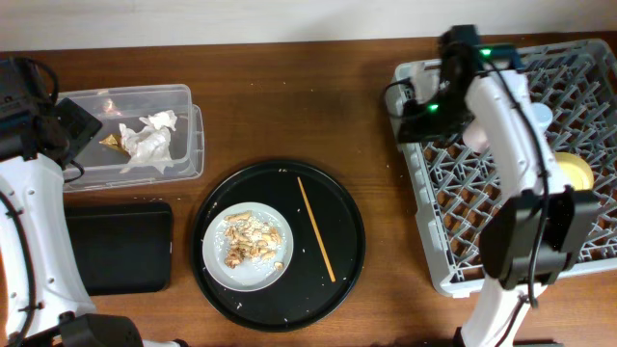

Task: Sort waste into correct bins and load items into the dishwasher rack
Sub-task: 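Move the right gripper to the second chopstick and grasp it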

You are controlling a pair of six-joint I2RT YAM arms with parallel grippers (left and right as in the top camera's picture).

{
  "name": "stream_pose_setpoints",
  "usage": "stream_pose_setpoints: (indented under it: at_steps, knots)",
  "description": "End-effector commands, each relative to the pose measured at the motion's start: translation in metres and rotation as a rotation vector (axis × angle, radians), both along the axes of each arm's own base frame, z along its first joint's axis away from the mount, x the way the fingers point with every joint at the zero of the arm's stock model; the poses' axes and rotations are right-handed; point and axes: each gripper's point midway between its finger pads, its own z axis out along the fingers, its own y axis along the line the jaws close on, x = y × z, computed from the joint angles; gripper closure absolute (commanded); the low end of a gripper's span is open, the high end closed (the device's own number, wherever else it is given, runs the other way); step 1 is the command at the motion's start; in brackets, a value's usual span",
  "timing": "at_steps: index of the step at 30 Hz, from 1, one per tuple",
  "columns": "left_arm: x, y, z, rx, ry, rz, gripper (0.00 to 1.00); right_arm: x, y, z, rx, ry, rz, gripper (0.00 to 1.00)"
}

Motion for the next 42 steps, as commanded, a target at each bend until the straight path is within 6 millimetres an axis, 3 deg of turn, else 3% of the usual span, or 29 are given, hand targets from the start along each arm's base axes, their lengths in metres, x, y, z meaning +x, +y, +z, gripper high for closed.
stream_pose_setpoints:
  at_steps: [1,4,5,6,7,11,14,16,20,26,32,40,42]
  knots:
    - [-0.001,0.003,0.008,0.011,-0.022,0.014,0.01,-0.039,0.069,0.026,0.013,0.007,0.128,0.6]
    - [-0.001,0.003,0.008,0.011,-0.022,0.014,0.01,-0.056,0.103,0.014,-0.036,0.042,0.147,0.47]
    - [-0.001,0.003,0.008,0.011,-0.022,0.014,0.01,-0.064,0.119,0.005,-0.067,0.04,0.169,0.29]
    - [-0.001,0.003,0.008,0.011,-0.022,0.014,0.01,-0.068,0.128,-0.003,-0.095,0.035,0.168,0.22]
    - [-0.001,0.003,0.008,0.011,-0.023,0.014,0.01,-0.072,0.136,-0.013,-0.123,0.029,0.162,0.23]
    - [-0.001,0.003,0.008,0.011,-0.023,0.014,0.01,-0.087,0.162,-0.052,-0.166,0.013,0.144,0.36]
    - [-0.001,0.003,0.008,0.011,-0.022,0.014,0.01,-0.1,0.178,-0.084,-0.153,0.005,0.144,0.39]
    - [-0.001,0.003,0.008,0.011,-0.023,0.014,0.01,-0.11,0.183,-0.108,-0.146,0.007,0.128,0.45]
    - [-0.001,0.003,0.008,0.011,-0.023,0.014,0.01,-0.119,0.177,-0.132,-0.175,0.002,0.088,0.56]
    - [-0.001,0.003,0.008,0.011,-0.022,0.014,0.01,-0.127,0.164,-0.148,-0.227,0.008,0.062,0.62]
    - [-0.001,0.003,0.008,0.011,-0.023,0.014,0.01,-0.131,0.169,-0.148,-0.25,-0.008,0.035,0.73]
    - [-0.001,0.003,0.008,0.011,-0.023,0.014,0.01,-0.146,0.181,-0.148,-0.305,-0.051,0.046,0.73]
    - [-0.001,0.003,0.008,0.011,-0.023,0.014,0.01,-0.146,0.18,-0.148,-0.307,-0.05,0.045,0.8]
